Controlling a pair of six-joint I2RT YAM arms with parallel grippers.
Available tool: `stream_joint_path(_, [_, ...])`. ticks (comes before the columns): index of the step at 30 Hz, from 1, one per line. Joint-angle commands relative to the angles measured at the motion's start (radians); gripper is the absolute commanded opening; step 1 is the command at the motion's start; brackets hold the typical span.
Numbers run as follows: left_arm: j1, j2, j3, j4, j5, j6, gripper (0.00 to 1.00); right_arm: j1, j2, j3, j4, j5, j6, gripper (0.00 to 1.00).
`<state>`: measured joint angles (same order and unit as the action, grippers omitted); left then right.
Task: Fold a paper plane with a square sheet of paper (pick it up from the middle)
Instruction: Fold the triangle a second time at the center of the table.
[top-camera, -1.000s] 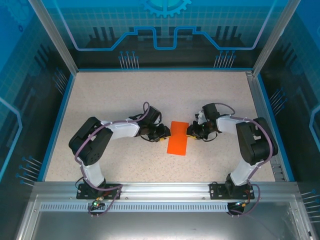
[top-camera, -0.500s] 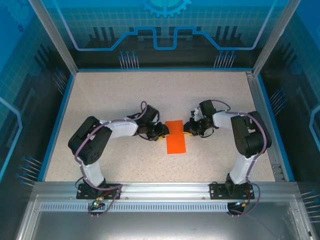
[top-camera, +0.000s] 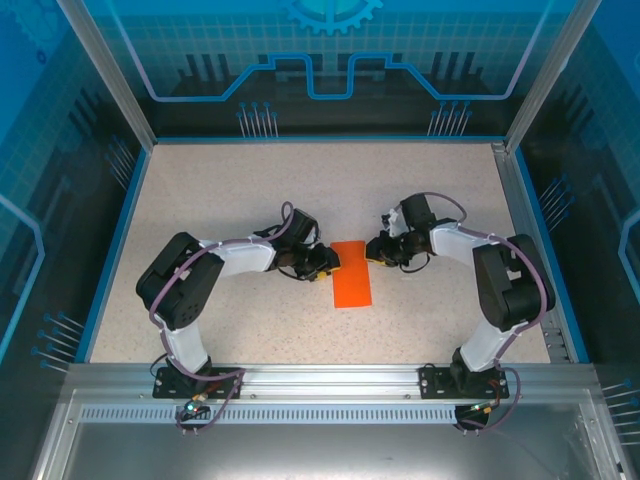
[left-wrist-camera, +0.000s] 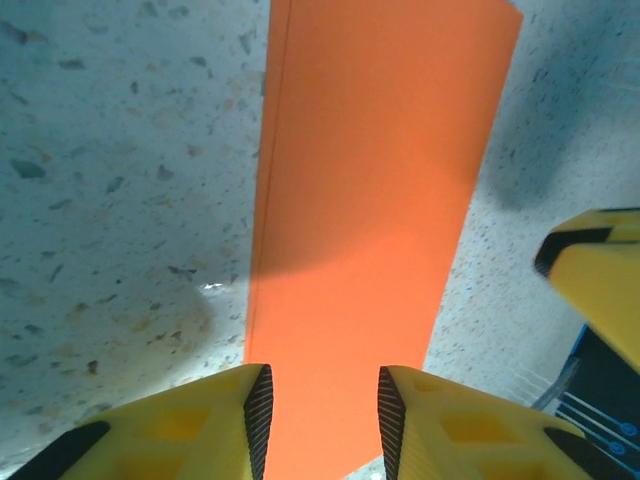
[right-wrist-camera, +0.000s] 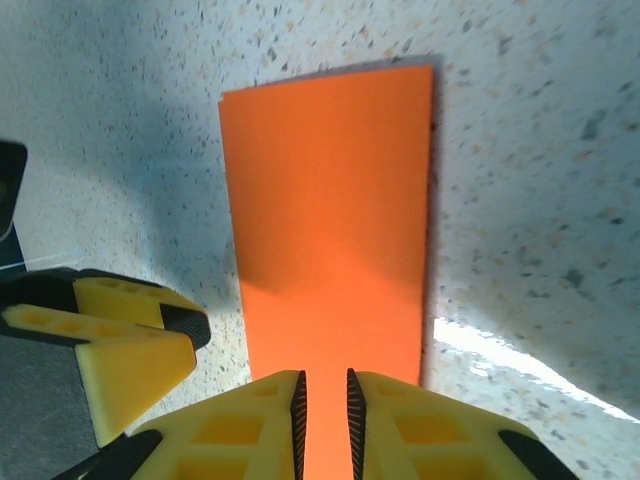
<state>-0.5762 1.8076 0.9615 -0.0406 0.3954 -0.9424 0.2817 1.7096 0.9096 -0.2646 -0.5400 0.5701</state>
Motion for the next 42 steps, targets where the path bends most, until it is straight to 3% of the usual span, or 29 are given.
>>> stream_joint_path(1, [0.015, 0.025, 0.001, 0.040, 0.052, -0.030, 0.36, 0.014, 0.037, -0.019, 0.018, -0.033, 0.010, 0.19])
stream_joint_path(17, [0.014, 0.035, -0.001, 0.032, 0.051, -0.028, 0.38, 0.003, 0.080, -0.084, 0.051, -0.026, 0.004, 0.21])
stream_joint_path(28, [0.007, 0.049, 0.008, 0.017, 0.052, -0.026, 0.46, -0.017, 0.065, -0.119, 0.077, -0.037, 0.010, 0.22])
stream_joint_path(36, [-0.010, 0.082, 0.032, 0.018, 0.054, -0.025, 0.45, -0.019, 0.071, -0.133, 0.088, -0.043, 0.010, 0.22])
stream_joint_path(42, [-0.017, 0.085, 0.040, 0.025, 0.061, -0.022, 0.37, -0.020, 0.075, -0.135, 0.090, -0.041, 0.009, 0.22])
